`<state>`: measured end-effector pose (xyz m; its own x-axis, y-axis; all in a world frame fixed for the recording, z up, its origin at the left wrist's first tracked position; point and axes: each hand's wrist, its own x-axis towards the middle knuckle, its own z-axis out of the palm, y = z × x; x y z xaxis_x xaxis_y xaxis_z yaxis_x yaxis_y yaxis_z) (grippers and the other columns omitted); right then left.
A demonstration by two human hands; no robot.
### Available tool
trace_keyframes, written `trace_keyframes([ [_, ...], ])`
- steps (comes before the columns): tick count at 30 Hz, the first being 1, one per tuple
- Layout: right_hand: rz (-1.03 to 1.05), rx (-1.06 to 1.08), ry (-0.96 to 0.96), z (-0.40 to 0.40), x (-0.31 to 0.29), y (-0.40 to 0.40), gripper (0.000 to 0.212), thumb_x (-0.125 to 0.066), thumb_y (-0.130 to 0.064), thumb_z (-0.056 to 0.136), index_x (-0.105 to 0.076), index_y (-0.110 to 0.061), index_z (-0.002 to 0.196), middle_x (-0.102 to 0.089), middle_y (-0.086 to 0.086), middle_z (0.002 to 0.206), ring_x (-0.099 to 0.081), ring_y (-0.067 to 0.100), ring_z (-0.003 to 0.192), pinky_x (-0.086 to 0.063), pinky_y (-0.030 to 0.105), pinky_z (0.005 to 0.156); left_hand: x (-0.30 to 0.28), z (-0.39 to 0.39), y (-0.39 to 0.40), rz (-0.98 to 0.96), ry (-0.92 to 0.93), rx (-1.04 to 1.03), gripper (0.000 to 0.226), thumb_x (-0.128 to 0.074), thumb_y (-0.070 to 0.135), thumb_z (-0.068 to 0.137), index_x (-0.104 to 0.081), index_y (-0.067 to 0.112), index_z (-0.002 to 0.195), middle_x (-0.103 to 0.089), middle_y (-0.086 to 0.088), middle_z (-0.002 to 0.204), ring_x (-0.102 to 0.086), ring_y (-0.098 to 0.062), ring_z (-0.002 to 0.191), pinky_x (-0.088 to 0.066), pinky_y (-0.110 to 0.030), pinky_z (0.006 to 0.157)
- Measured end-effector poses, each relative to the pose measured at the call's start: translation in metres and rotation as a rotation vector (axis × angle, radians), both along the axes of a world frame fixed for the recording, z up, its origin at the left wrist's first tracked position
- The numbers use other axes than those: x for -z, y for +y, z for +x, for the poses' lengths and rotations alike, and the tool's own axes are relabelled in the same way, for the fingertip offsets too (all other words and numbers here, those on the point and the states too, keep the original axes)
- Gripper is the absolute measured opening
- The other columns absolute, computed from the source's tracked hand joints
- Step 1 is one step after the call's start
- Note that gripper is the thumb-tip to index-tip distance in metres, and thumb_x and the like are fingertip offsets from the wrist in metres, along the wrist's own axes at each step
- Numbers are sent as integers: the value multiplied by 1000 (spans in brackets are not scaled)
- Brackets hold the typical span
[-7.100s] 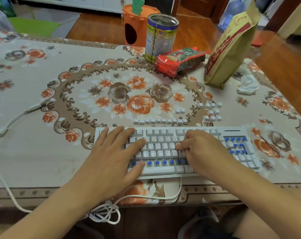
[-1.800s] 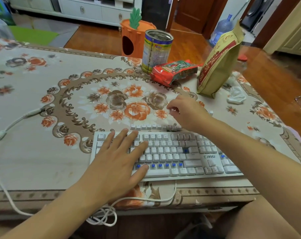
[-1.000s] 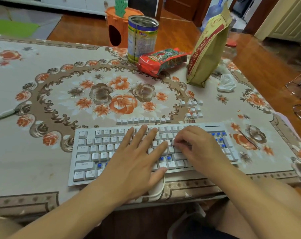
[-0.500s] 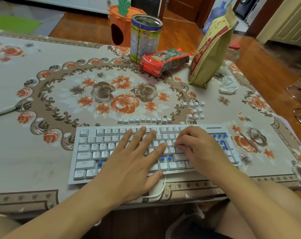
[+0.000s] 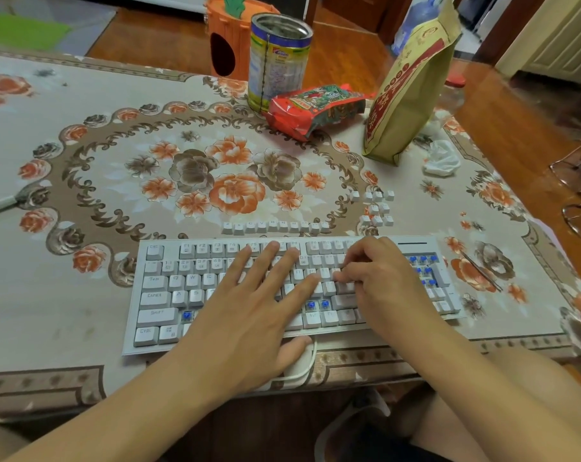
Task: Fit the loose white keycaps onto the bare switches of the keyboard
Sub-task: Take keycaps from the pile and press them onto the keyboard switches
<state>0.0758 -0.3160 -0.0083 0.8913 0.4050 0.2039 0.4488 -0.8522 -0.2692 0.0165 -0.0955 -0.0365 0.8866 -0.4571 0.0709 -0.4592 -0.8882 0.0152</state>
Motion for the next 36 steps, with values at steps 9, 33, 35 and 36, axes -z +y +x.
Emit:
trace_keyframes([
  [9, 29, 59, 76, -7, -14, 16, 20, -65, 2, 80, -70, -16, 85, -57, 4, 102, -53, 26, 96, -51, 45, 79, -1, 1, 3, 6, -12, 21, 76, -39, 68, 93, -37, 27, 157, -31, -15, 166, -24, -38, 154, -18, -58, 119],
  [33, 177, 49, 243, 63, -45, 45, 24, -58, -7, 95, -76, -21, 103, -70, -12, 101, -62, 4, 97, -47, 19, 88, 0, -15, 68, 31, 0, -122, 101, -47, 83, 78, -25, 31, 162, -22, -16, 168, -17, -41, 155, -16, -59, 117],
  [35, 102, -35, 286, 71, -46, 66, 22, -60, -11, 95, -74, -24, 105, -70, -14, 104, -62, 3, 98, -49, 21, 88, 0, -19, 77, 26, 5, -147, 101, -47, 84, 78, -23, 33, 163, -19, -14, 169, -13, -38, 157, -14, -59, 119],
  [36, 66, -72, 301, 74, -46, 77, 22, -61, -13, 94, -74, -25, 106, -69, -14, 104, -61, 2, 97, -49, 20, 86, 0, -22, 82, 23, 7, -155, 100, -46, 84, 79, -22, 34, 163, -17, -13, 170, -11, -36, 157, -14, -59, 120],
])
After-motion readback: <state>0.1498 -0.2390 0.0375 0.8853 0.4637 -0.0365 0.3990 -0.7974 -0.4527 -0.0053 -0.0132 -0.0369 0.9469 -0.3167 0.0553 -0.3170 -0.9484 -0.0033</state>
